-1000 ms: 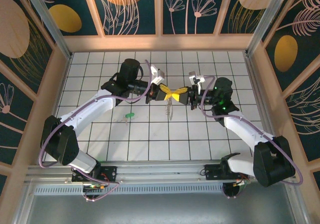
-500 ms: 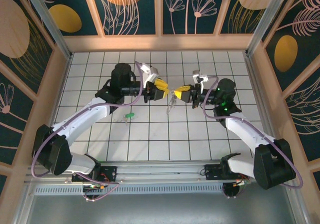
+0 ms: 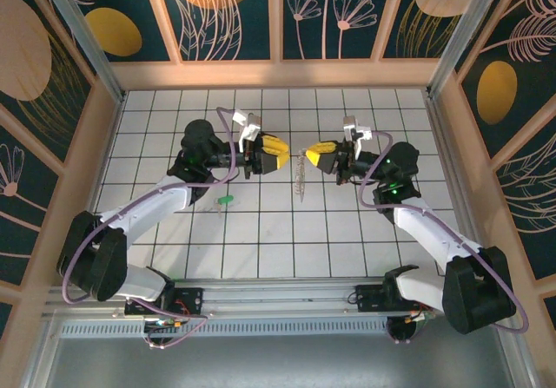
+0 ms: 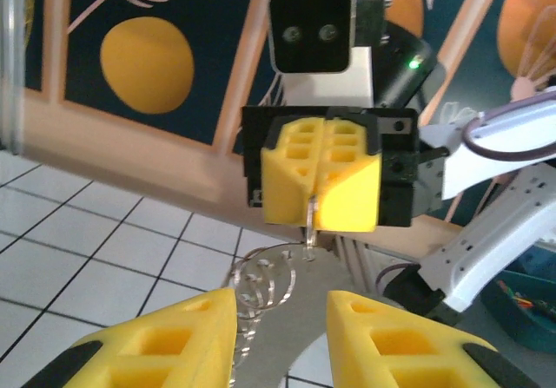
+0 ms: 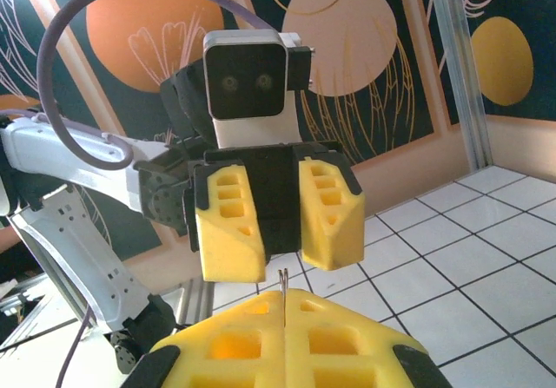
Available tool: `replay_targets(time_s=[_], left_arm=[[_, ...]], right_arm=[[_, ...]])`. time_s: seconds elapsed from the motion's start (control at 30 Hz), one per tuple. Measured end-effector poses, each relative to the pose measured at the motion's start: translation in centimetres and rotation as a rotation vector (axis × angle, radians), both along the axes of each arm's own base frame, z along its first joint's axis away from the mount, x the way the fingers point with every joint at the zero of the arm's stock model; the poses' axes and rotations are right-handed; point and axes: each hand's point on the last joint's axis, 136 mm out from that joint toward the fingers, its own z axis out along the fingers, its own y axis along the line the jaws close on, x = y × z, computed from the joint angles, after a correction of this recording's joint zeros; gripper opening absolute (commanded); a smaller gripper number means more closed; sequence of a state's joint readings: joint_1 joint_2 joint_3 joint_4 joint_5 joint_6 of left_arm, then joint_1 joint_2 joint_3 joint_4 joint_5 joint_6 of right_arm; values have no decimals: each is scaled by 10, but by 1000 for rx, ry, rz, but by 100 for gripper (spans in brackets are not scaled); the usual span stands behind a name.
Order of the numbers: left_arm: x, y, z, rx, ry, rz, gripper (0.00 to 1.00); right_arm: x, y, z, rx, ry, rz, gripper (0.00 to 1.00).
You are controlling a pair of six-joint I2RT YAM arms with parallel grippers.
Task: Put the keys on the keyring
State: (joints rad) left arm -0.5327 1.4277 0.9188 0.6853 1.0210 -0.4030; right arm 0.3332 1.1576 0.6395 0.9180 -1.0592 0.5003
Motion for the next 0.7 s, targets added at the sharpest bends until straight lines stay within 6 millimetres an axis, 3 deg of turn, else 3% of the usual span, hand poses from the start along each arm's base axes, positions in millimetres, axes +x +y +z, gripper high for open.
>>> replay_targets(time_s=[0.17,0.7], left_arm=[[-6,-3,6,-29,-7,-42,33],[-12,-13,0,-32,15,-91,33]], right_arm=[[-2,4,3,16,-5,7,0],[-3,14,-4,11,28,37,0]])
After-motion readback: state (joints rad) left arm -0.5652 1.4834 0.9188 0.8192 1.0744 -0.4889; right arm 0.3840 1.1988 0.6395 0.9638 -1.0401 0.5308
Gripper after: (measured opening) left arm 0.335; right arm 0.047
